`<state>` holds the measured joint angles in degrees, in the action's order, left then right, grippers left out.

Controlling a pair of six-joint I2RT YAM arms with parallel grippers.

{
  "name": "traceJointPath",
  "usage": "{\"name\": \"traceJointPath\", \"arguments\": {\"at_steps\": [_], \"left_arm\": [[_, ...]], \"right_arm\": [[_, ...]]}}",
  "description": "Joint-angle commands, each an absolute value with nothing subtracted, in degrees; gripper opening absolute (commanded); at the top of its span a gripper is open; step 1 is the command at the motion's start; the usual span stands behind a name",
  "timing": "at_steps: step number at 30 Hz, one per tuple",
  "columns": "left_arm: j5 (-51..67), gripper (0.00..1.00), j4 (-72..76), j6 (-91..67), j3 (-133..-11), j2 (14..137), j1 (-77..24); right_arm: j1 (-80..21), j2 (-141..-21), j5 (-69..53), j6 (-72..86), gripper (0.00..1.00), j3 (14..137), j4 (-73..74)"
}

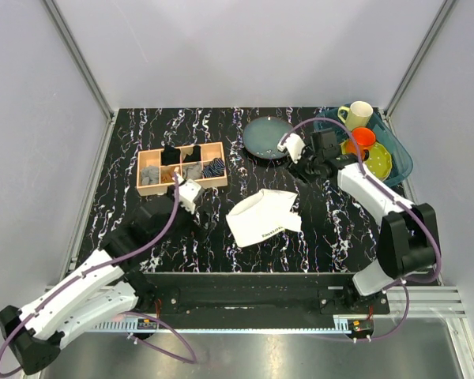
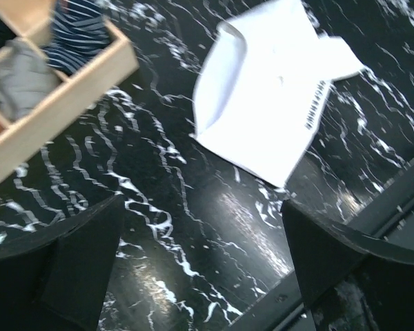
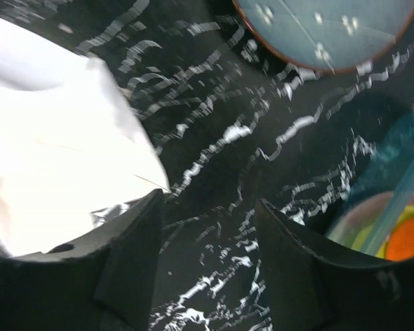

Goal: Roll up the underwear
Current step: Flatten out the underwear at the center of the board.

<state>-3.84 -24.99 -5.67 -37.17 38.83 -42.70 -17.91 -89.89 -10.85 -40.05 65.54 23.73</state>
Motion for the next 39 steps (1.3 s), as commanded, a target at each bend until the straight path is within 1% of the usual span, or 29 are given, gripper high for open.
{"name": "traceJointPath", "arguments": {"at_steps": [1, 2, 3, 4, 6, 8, 9, 11, 12, 14, 15, 21, 22, 27, 32, 35, 36, 38, 39], "left_arm": [[8.4, 0.99, -21.3, -4.9, -37.9, 43.8, -43.5], [9.9, 0.99, -21.1, -5.2, -38.1, 46.6, -43.7], [12.0, 0.99, -20.7, -6.5, -38.3, 48.0, -43.9], [12.5, 0.99, -20.0, -7.5, -38.3, 49.4, -44.6], [11.7, 0.99, -19.3, -11.4, -38.0, 53.9, -45.4], [11.1, 0.98, -17.1, -14.7, -37.1, 58.2, -45.9], [10.8, 0.98, -15.6, -18.9, -35.5, 59.5, -46.0], [11.1, 0.96, -9.4, -23.2, -33.1, 62.6, -45.9], [11.2, 0.93, -5.1, -27.1, -31.1, 63.6, -45.9], [10.5, 0.88, -1.7, -30.7, -29.8, 66.4, -46.0], [10.3, 0.87, 1.5, -33.7, -28.6, 67.3, -46.0], [9.8, 0.76, 9.0, -41.8, -27.3, 76.2, -46.3], [10.0, 0.73, 9.8, -42.5, -27.2, 77.2, -46.3], [12.0, 0.66, 15.1, -45.3, -26.6, 81.6, -46.3], [12.2, 0.58, 15.7, -45.7, -26.5, 83.1, -46.3], [12.0, 0.54, 15.8, -45.6, -26.2, 83.8, -46.3], [12.1, 0.51, 16.0, -45.5, -26.2, 84.2, -46.3], [12.2, 0.48, 16.3, -45.4, -26.0, 85.0, -46.3], [12.3, 0.44, 16.5, -45.4, -26.0, 85.2, -46.3]], "right_arm": [[-18.5, -83.1, -29.2, -41.5, 0.64, 65.1, 29.3], [-18.5, -82.5, -33.8, -43.4, 0.64, 64.9, 32.1], [-18.5, -81.9, -41.5, -46.6, 0.64, 63.6, 34.3], [-18.6, -81.7, -44.7, -48.2, 0.63, 62.8, 38.0], [-19.2, -82.2, -47.8, -49.1, 0.62, 59.8, 39.7], [-20.0, -82.8, -44.8, -47.8, 0.61, 57.9, 38.7], [-20.8, -83.6, -40.6, -46.7, 0.60, 56.8, 38.1], [-20.8, -84.2, -37.4, -45.5, 0.59, 56.3, 37.8], [-20.8, -84.5, -35.1, -44.7, 0.59, 55.9, 37.5], [-20.8, -84.5, -33.8, -44.2, 0.59, 55.2, 37.3], [-20.8, -84.6, -33.1, -43.8, 0.59, 54.4, 37.1], [-20.8, -85.9, -28.9, -43.1, 0.61, 53.4, 37.1], [-20.8, -86.0, -28.6, -43.1, 0.61, 53.2, 37.1], [-21.4, -87.4, -27.5, -43.3, 0.65, 51.6, 37.4], [-22.9, -89.8, -25.2, -43.0, 0.67, 51.3, 36.7], [-24.8, -91.0, -22.5, -42.8, 0.66, 51.1, 35.9], [-25.0, -91.5, -21.3, -42.7, 0.65, 51.0, 35.4], [-25.8, -92.1, -20.3, -42.4, 0.63, 51.0, 35.1], [-25.9, -92.1, -19.3, -42.3, 0.61, 51.0, 34.6]]}}
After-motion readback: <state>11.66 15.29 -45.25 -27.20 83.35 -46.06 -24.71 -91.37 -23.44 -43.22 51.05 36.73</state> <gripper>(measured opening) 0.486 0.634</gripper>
